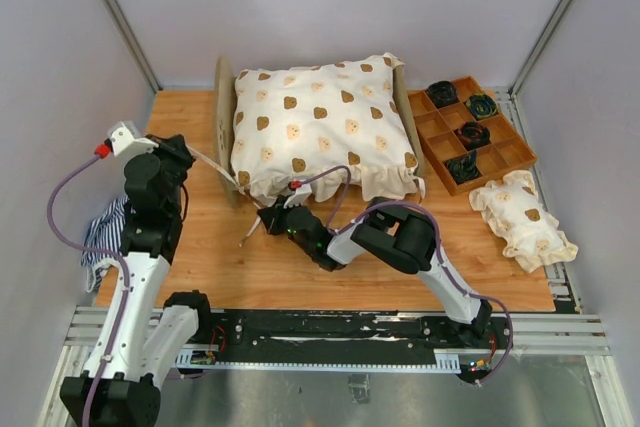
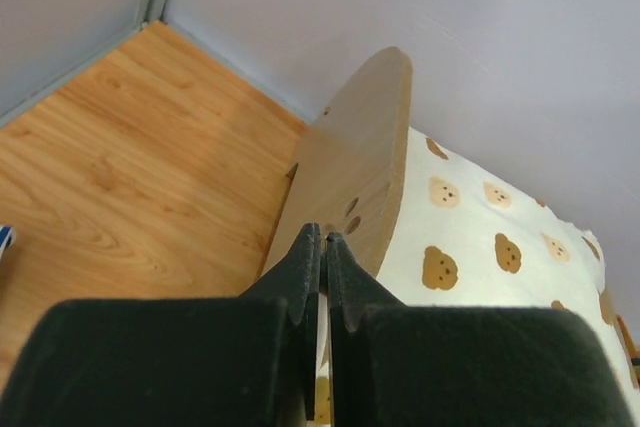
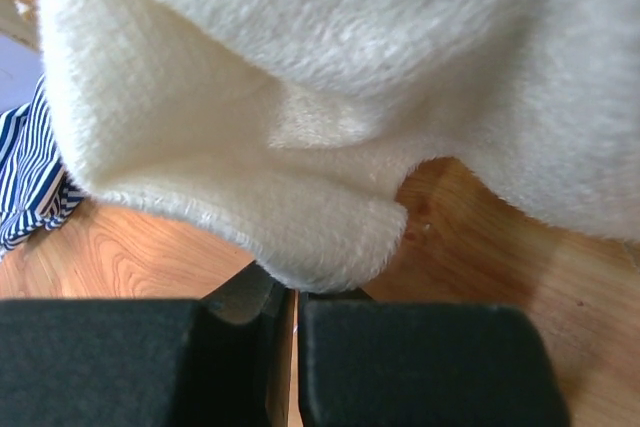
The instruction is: Set up the pet bed
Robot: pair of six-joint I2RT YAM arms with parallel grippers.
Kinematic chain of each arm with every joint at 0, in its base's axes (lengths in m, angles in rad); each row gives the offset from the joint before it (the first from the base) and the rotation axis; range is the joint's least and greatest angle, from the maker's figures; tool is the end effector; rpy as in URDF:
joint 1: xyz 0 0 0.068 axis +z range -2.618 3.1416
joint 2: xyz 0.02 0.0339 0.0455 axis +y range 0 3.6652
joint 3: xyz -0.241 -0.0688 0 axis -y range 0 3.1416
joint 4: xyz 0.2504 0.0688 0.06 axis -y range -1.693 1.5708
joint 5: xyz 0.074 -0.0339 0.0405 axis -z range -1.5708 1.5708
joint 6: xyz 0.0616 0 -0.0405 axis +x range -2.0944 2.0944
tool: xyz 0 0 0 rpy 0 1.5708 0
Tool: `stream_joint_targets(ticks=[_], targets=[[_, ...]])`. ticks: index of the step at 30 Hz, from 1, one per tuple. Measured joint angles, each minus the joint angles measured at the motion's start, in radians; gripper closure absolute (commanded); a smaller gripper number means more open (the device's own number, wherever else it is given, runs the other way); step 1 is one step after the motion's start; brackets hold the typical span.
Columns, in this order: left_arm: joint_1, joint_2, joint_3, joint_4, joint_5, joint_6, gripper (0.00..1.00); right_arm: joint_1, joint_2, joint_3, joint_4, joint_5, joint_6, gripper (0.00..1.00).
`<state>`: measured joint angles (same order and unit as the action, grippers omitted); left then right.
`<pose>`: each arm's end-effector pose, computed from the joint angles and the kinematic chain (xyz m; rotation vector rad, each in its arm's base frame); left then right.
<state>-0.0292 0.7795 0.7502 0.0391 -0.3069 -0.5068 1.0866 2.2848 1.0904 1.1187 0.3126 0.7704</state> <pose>0.2338 0.0118 0.3368 -0.6001 1.4446 -0.1828 0.2299 0.3964 0.0748 -0.0232 1.7753 1.1382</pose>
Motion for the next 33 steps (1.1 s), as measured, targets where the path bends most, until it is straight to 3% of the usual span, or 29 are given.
stream_joint_targets(ticks=[3,5,8,11,19,26,29,33], targets=[[0.000,-0.051,-0.012,-0.076,-0.044,-0.069,0.70,0.000,-0.016,-0.018,0.004,-0.035,-0.036,0.72],[0.002,-0.098,-0.044,-0.109,-0.082,-0.117,0.55,0.000,-0.049,-0.058,-0.022,-0.062,-0.074,0.66],[0.002,-0.146,-0.092,-0.171,-0.117,-0.158,0.44,0.000,-0.128,-0.130,-0.066,-0.090,-0.124,0.58],[0.002,-0.177,-0.127,-0.232,-0.125,-0.180,0.41,0.000,-0.253,-0.203,-0.132,-0.117,-0.172,0.52],[0.002,-0.294,-0.207,-0.285,0.062,-0.158,0.39,0.000,-0.597,-0.227,-0.483,-0.154,-0.313,0.51],[0.002,-0.333,-0.241,-0.328,0.179,-0.071,0.35,-0.032,-0.821,-0.213,-0.843,-0.095,-0.465,0.50],[0.002,-0.312,-0.206,-0.391,0.168,-0.014,0.29,-0.061,-0.892,-0.201,-0.951,-0.055,-0.517,0.49],[0.002,-0.244,-0.053,-0.458,0.113,0.048,0.30,-0.108,-0.993,-0.199,-1.053,-0.026,-0.569,0.48]])
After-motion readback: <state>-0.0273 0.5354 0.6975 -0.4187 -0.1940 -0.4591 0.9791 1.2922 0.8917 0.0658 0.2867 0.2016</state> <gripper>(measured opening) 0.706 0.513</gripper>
